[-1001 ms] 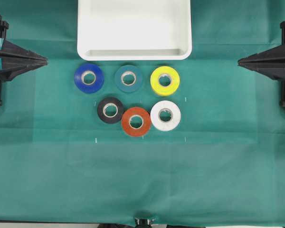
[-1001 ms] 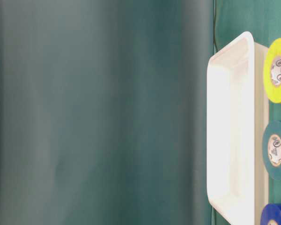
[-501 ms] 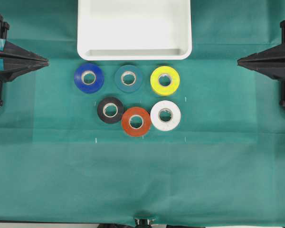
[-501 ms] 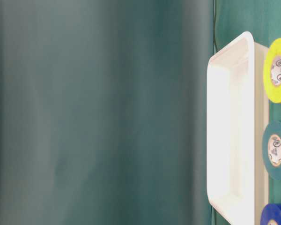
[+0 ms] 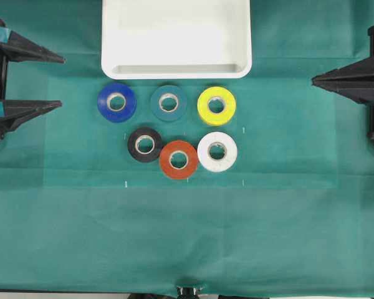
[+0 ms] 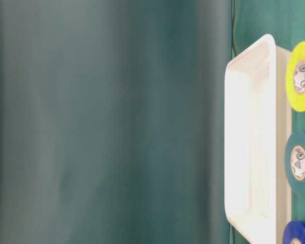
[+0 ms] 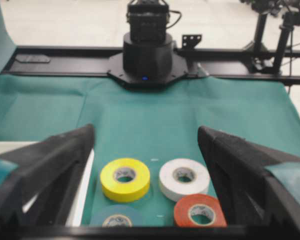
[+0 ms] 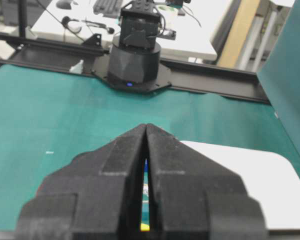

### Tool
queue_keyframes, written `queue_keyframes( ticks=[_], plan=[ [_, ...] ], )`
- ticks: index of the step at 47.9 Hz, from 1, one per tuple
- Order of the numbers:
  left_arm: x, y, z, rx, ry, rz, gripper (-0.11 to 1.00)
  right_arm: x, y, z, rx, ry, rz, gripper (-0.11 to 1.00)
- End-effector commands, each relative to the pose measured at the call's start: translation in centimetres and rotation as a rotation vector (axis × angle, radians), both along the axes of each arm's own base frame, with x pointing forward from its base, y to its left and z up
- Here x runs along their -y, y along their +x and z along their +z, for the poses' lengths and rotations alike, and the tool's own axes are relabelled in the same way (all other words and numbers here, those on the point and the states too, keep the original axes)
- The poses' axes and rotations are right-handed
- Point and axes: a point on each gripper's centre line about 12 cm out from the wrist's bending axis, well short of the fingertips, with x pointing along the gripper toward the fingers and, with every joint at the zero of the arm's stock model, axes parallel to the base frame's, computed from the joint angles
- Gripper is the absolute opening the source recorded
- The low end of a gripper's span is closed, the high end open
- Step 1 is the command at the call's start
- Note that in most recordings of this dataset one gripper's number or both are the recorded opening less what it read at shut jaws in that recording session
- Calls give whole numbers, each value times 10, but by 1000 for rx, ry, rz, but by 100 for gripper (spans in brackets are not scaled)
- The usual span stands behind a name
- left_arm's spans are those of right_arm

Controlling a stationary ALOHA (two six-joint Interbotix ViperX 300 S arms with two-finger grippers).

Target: Pick up the tape from a random location and place it into the white case.

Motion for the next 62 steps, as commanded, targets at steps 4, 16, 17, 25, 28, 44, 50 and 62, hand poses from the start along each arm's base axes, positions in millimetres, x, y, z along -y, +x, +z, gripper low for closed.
queue_keyframes(
  ticks=[4,16,17,25,28,44,50,62],
  plan=[
    [0,2,6,5,0,0,98,0,3,11,26,-3,-1,0],
    [0,1,5,-2,-3,0,98,0,3,10,25,-5,-1,0],
    [0,2,5,-3,-3,0,98,0,3,10,25,-3,-1,0],
    [0,2,4,-8,2,2,98,0,3,10,18,-3,-1,0],
    [-2,2,4,-8,2,11,98,0,3,10,15,-5,-1,0],
    [-16,1,1,-32,3,80,98,0,3,13,20,-5,-1,0],
    [-16,1,1,-32,3,80,98,0,3,13,20,-5,-1,0],
    [-16,1,2,-31,3,81,98,0,4,13,15,-6,-1,0]
  ],
)
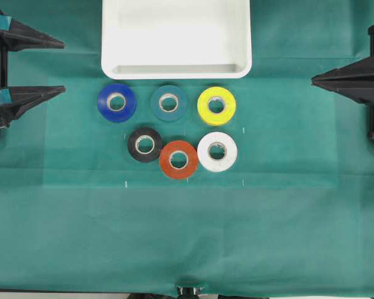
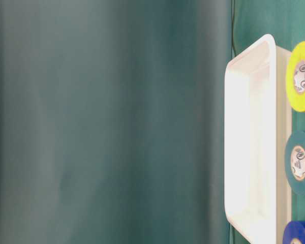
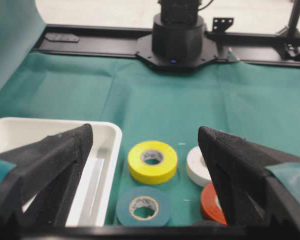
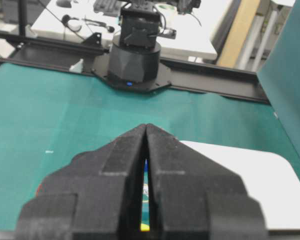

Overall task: Pick up the tape from a random location and place it into the white case.
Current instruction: 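Swing the left gripper inward over the blue and teal tape rolls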

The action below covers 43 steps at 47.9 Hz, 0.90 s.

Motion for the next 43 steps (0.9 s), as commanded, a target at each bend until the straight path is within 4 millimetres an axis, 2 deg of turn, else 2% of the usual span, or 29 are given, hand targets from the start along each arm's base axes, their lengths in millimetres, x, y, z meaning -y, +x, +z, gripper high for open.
queue_keyframes(
  ticks=[1,23,32,43],
  plan=[
    [-1,2,8,21,2,3,98,0,3,11,25,-2,-1,0],
    [-8,16,13,36,7,33,98,0,3,12,26,-2,-1,0],
    [-11,35,16,39,9,35,98,0,4,12,25,-3,-1,0],
    [-16,68,24,15,8,39,98,0,4,13,26,-3,-1,0]
  ],
)
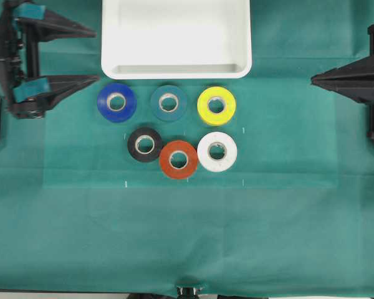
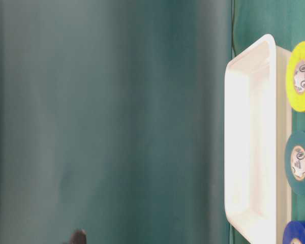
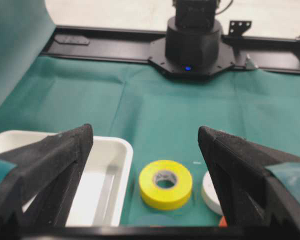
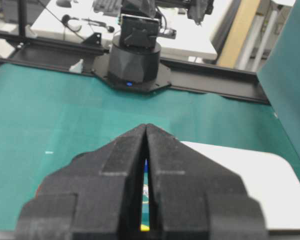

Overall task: Pick up the tape from a random location and place it into the white case.
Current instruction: 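Swing the left gripper inward over the blue and teal tape rolls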

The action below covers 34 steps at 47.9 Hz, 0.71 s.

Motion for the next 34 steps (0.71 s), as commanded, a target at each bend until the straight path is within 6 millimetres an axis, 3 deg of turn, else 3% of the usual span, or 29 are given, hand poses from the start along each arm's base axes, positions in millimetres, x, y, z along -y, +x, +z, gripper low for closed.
queue_keyframes(
  ticks=[1,25,34],
  plan=[
    [-3,14,16,32,4,4,98,0,3,10,23,-3,-1,0],
    [-11,88,24,3,1,4,98,0,3,8,11,-3,-1,0],
    [-13,100,29,8,9,3,98,0,3,8,6,-2,-1,0]
  ],
)
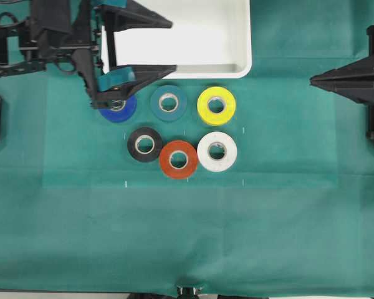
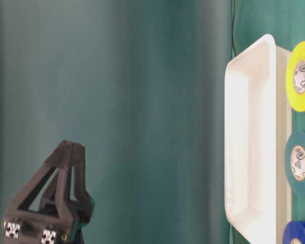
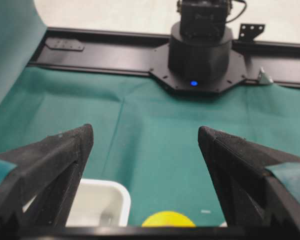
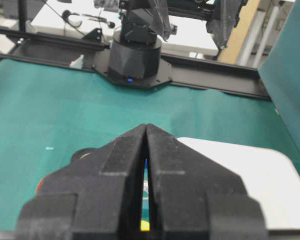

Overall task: Pick up the tape from a random location and place it into the white case.
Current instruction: 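Swing the left gripper inward over the blue and teal tape rolls, then move the open left gripper rightward above the teal tape roll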

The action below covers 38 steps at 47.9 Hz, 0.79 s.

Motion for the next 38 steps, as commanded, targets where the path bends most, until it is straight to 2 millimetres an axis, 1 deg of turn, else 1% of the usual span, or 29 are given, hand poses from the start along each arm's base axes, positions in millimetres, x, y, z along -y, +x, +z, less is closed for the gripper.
queue_keyframes(
  ticks=[1,27,38],
  plan=[
    [-1,5,16,45,11,1,98,0,3,10,21,-3,-1,0],
    [-2,7,13,-2,4,3,98,0,3,10,21,-2,-1,0],
    [-2,10,17,-117,-39,6,97,0,3,10,21,-2,-1,0]
  ],
)
